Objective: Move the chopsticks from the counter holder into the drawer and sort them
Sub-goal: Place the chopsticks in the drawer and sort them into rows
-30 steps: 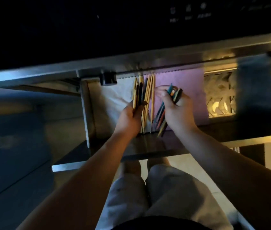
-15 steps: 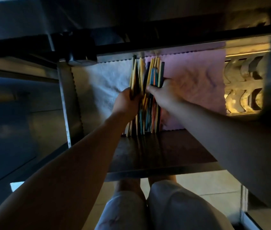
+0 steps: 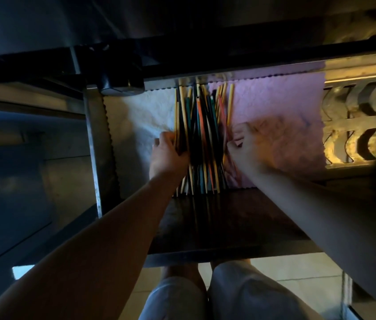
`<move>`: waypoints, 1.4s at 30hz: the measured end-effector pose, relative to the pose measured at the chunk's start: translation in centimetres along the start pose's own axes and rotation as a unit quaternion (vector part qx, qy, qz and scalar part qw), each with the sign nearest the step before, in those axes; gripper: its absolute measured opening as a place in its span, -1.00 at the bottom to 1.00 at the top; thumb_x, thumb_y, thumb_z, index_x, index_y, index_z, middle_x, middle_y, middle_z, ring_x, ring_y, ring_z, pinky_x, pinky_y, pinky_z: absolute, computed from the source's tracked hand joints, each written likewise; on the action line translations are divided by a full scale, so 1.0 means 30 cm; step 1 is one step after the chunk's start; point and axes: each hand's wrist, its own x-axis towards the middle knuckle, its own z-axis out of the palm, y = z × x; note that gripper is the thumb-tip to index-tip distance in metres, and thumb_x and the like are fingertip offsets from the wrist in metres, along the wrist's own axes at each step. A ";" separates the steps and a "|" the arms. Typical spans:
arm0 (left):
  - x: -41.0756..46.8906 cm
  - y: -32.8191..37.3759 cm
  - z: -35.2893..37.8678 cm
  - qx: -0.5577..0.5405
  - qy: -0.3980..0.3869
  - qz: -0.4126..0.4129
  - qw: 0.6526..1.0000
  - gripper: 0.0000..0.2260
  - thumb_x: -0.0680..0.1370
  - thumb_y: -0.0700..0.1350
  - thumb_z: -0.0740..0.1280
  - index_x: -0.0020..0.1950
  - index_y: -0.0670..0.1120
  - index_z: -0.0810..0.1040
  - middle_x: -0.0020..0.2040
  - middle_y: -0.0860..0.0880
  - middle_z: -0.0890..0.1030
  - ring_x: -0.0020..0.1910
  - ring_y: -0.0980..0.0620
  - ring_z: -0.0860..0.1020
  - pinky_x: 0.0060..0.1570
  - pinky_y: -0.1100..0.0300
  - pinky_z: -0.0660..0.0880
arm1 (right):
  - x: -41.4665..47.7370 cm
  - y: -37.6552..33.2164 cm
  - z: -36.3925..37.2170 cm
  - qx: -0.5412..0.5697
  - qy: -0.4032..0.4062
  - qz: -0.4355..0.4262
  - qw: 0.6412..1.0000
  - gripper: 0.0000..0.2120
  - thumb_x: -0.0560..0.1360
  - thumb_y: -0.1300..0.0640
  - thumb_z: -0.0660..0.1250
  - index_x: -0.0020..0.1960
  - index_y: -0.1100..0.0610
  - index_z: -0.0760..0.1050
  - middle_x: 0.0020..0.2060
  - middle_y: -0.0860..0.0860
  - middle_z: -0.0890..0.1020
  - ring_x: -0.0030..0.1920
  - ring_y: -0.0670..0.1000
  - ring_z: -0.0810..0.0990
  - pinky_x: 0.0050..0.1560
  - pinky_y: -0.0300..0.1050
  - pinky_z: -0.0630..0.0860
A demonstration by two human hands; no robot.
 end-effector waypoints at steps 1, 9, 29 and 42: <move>0.001 0.003 -0.002 0.005 0.001 -0.002 1.000 -0.62 0.43 -0.08 0.40 0.21 -0.07 0.45 0.03 -0.05 0.52 -0.03 -0.01 0.49 -0.10 0.16 0.41 | 0.002 0.013 0.006 -0.010 0.007 -0.013 1.000 -0.70 0.48 0.07 0.34 0.18 0.10 0.45 0.10 0.11 0.55 0.05 0.15 0.58 -0.02 -0.02 0.54; 0.031 -0.002 -0.020 0.019 -0.052 -0.050 0.997 -0.91 0.48 -0.10 0.40 -0.11 -0.10 0.55 -0.30 0.01 0.55 -0.27 0.00 0.56 -0.47 0.26 0.28 | 0.048 0.046 0.030 -0.013 0.018 0.032 0.999 -0.75 0.50 0.04 0.33 0.12 0.12 0.45 0.05 0.12 0.60 0.06 0.16 0.58 0.02 0.01 0.54; 0.029 0.021 -0.042 -0.096 -0.032 -0.150 0.983 -0.82 0.52 -0.10 0.37 -0.28 -0.07 0.55 -0.39 -0.02 0.53 -0.39 0.01 0.51 -0.38 0.23 0.42 | 0.069 -0.025 0.012 0.237 0.052 0.214 0.946 -0.82 0.47 0.14 0.29 -0.31 0.05 0.39 -0.43 -0.06 0.43 -0.41 -0.12 0.39 -0.50 -0.40 0.30; 0.020 0.042 -0.047 -0.119 -0.006 -0.144 0.982 -0.85 0.59 -0.05 0.20 0.03 -0.07 0.50 -0.11 -0.08 0.61 -0.16 -0.05 0.60 -0.29 0.15 0.49 | 0.084 -0.038 0.047 0.137 0.072 0.177 0.972 -0.78 0.47 0.06 0.37 0.05 0.16 0.60 -0.05 0.08 0.66 -0.06 0.07 0.61 -0.13 -0.26 0.38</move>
